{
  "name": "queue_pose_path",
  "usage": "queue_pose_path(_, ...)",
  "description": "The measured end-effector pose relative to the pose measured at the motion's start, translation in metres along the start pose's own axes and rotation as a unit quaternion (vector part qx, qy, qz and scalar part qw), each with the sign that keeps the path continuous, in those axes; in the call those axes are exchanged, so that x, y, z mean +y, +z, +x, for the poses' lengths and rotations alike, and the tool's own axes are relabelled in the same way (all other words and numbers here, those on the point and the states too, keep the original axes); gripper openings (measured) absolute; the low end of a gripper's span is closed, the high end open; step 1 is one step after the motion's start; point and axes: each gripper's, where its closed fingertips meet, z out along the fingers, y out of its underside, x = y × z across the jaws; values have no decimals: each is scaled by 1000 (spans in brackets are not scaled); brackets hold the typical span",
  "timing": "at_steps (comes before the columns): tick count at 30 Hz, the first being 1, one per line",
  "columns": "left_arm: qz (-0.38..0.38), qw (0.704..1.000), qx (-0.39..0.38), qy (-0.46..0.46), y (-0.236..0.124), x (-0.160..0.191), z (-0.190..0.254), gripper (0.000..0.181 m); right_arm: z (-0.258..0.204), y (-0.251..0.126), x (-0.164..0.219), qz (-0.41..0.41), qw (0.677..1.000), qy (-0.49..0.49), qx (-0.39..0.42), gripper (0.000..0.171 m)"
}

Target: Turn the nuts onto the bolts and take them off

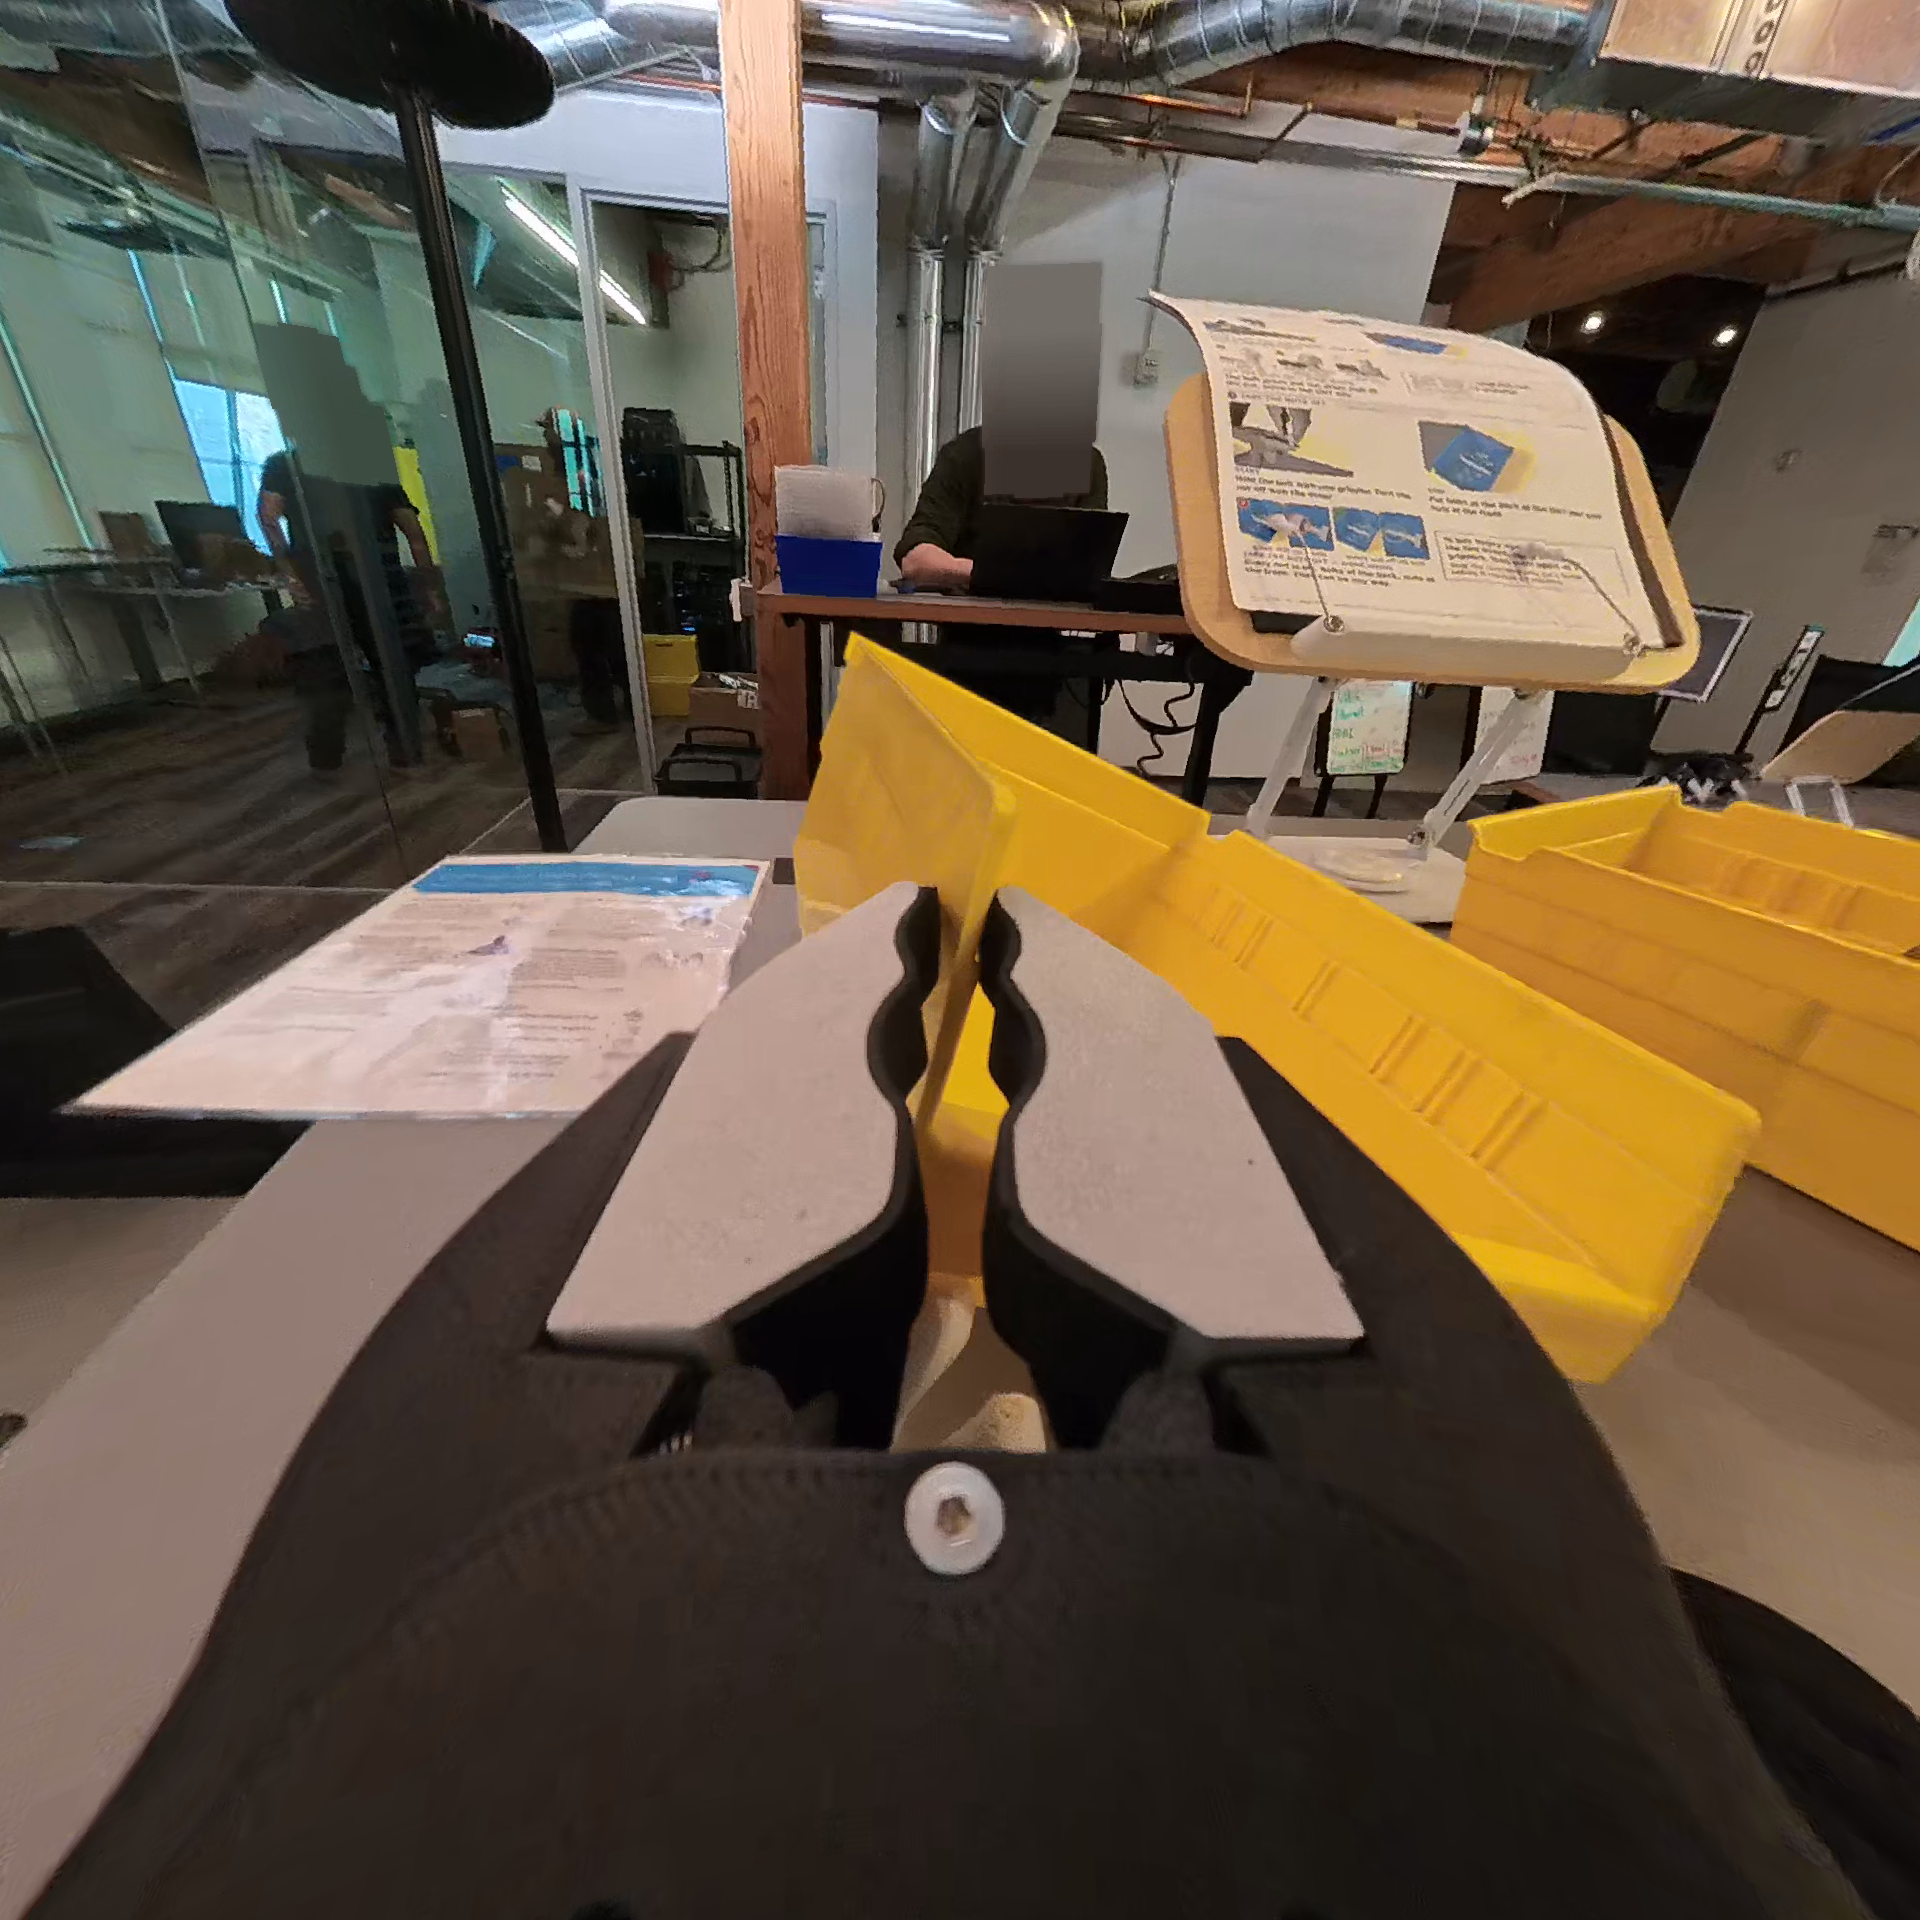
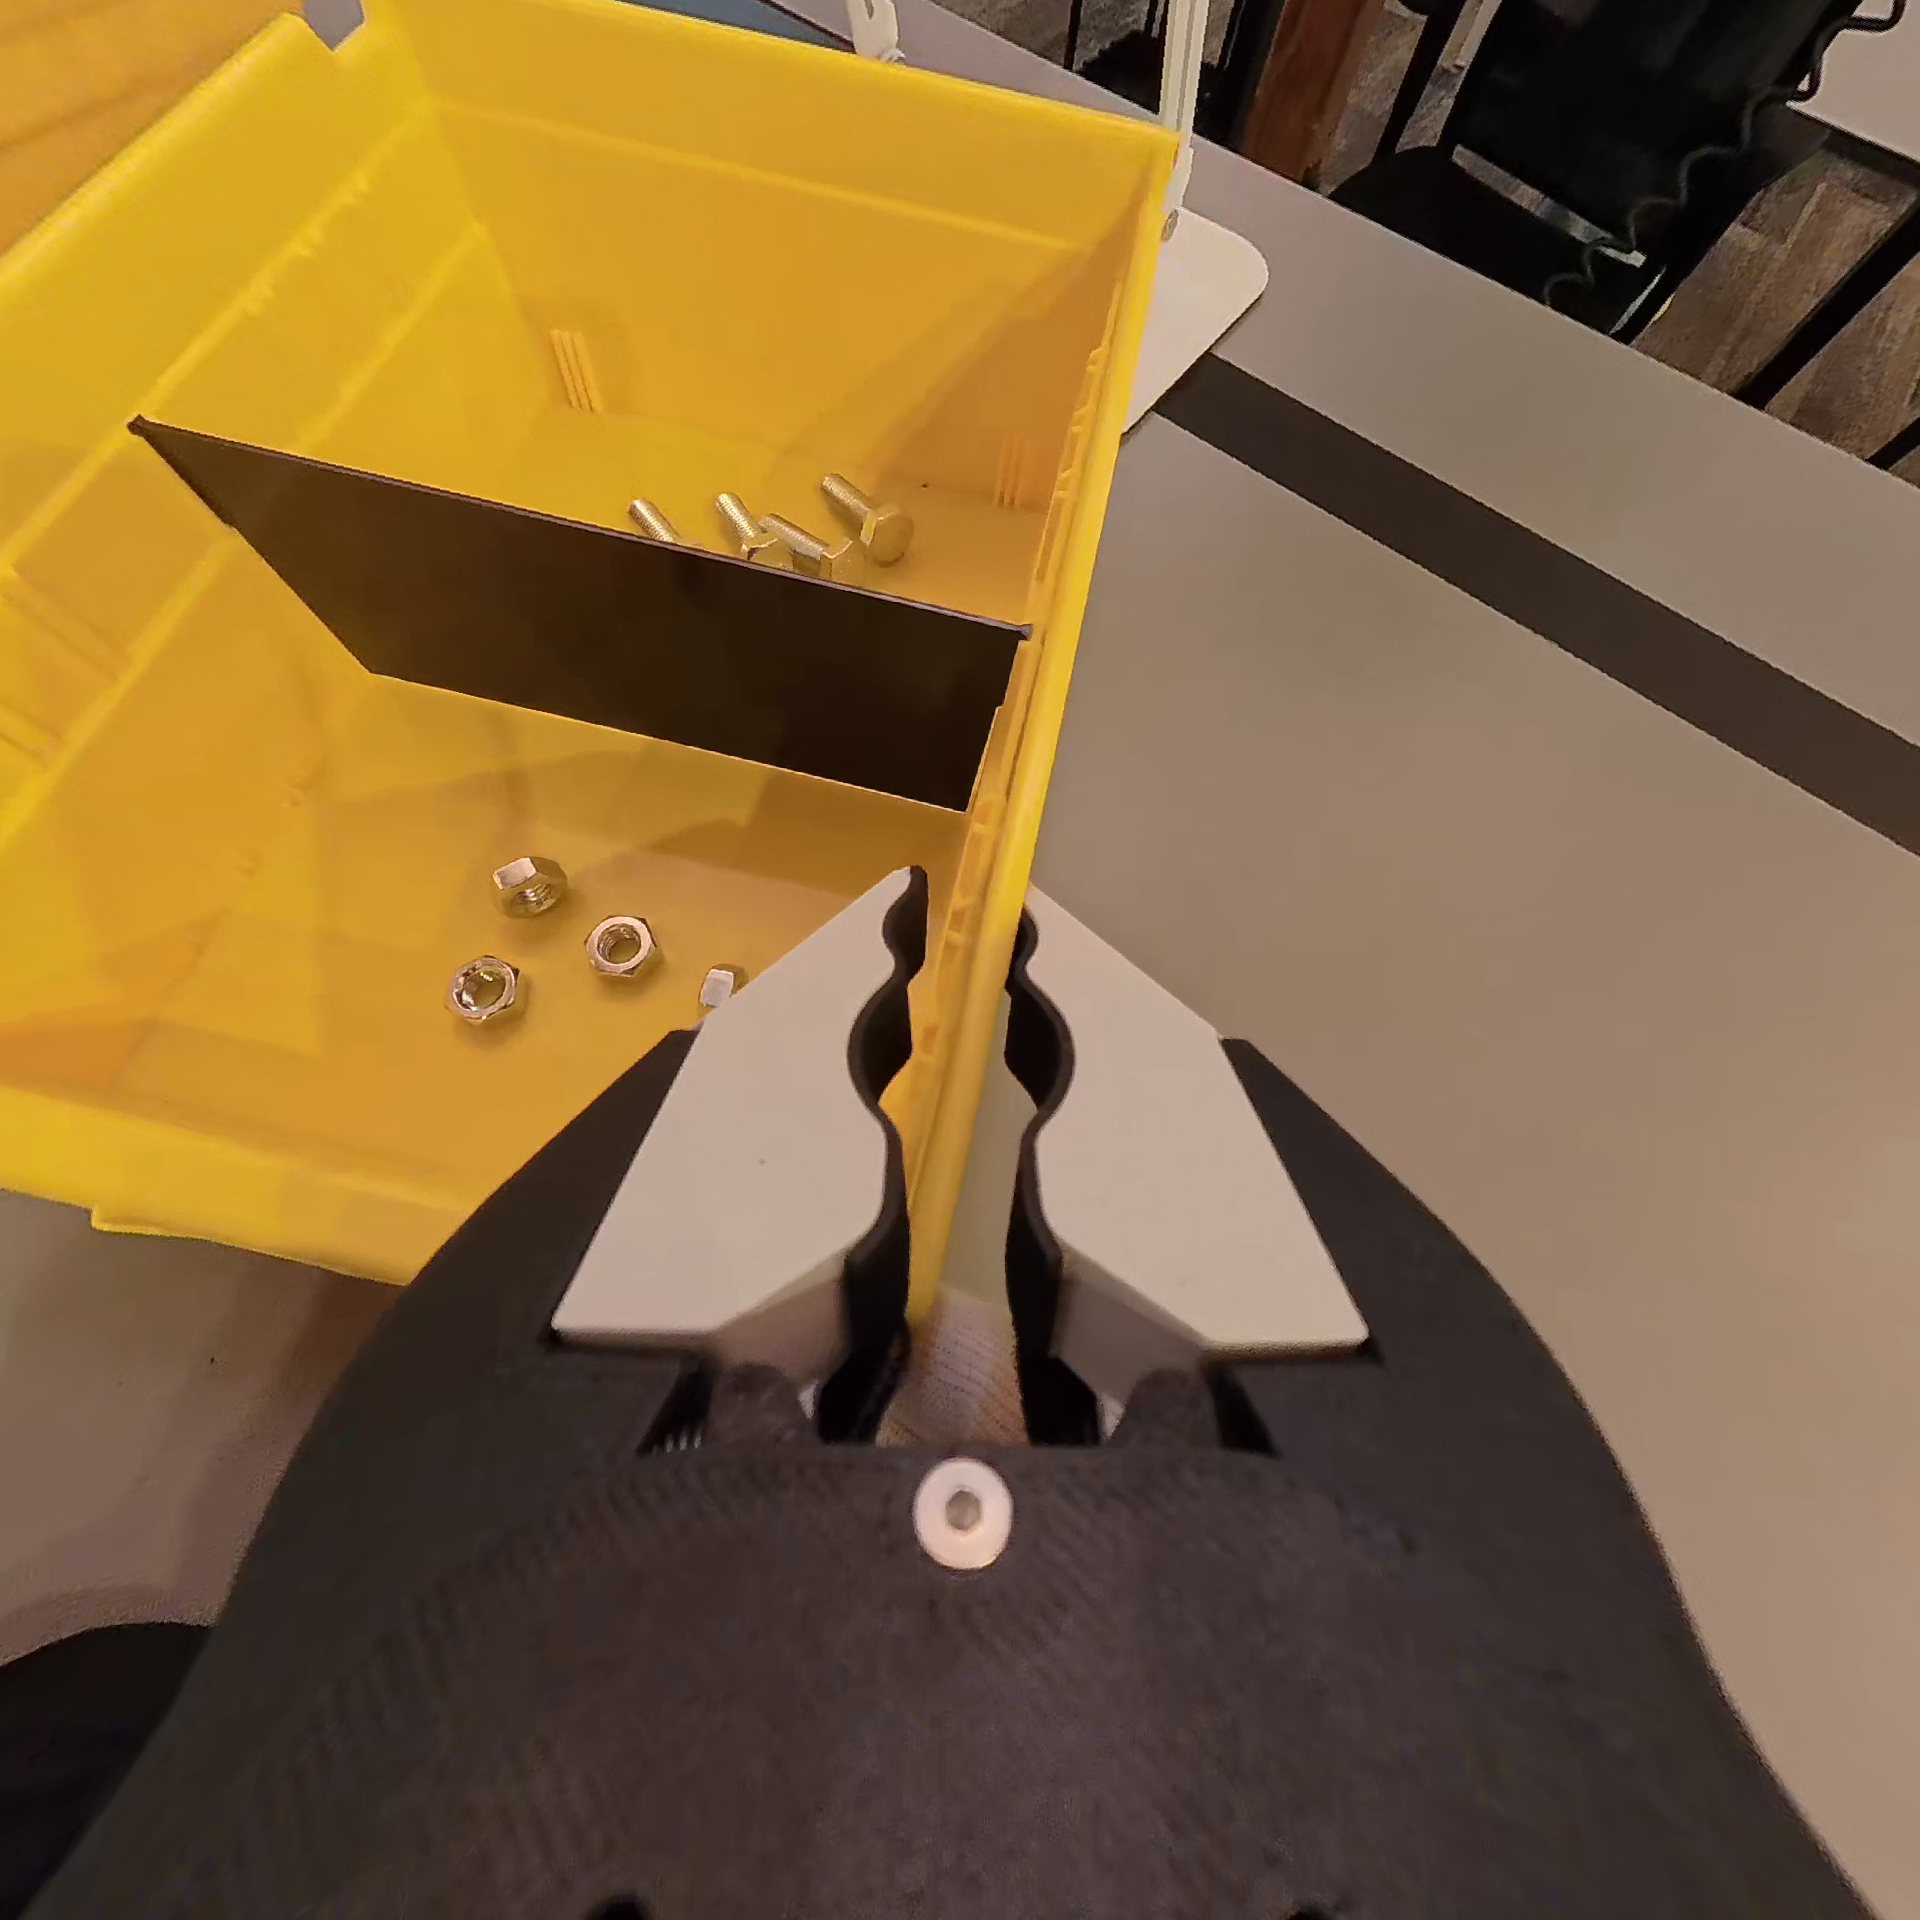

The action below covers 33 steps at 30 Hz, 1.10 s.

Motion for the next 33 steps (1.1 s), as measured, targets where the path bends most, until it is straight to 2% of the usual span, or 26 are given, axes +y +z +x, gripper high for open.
queue_pose_path(9,-32,998,-36,-40,-35,-13,7,7,0,1,0,1,1000,-8,2,10)
queue_pose_path(15,-40,994,-72,-67,-73,-14,20,7,-5,3,-2,5,1000,-8,-6,11)
queue_pose_path(22,-39,990,-106,-81,-111,4,23,7,-8,7,-4,5,1000,-14,-12,12)
queue_pose_path(28,-68,985,-118,-101,-130,37,28,8,-8,8,-5,2,1000,-19,-13,13)
queue_pose_path(31,-74,985,-116,-104,-138,42,31,14,-8,8,-4,1,1000,-20,-13,13)
queue_pose_path(33,-75,984,-127,-98,-144,36,28,30,-8,8,-4,0,1000,-24,-12,13)
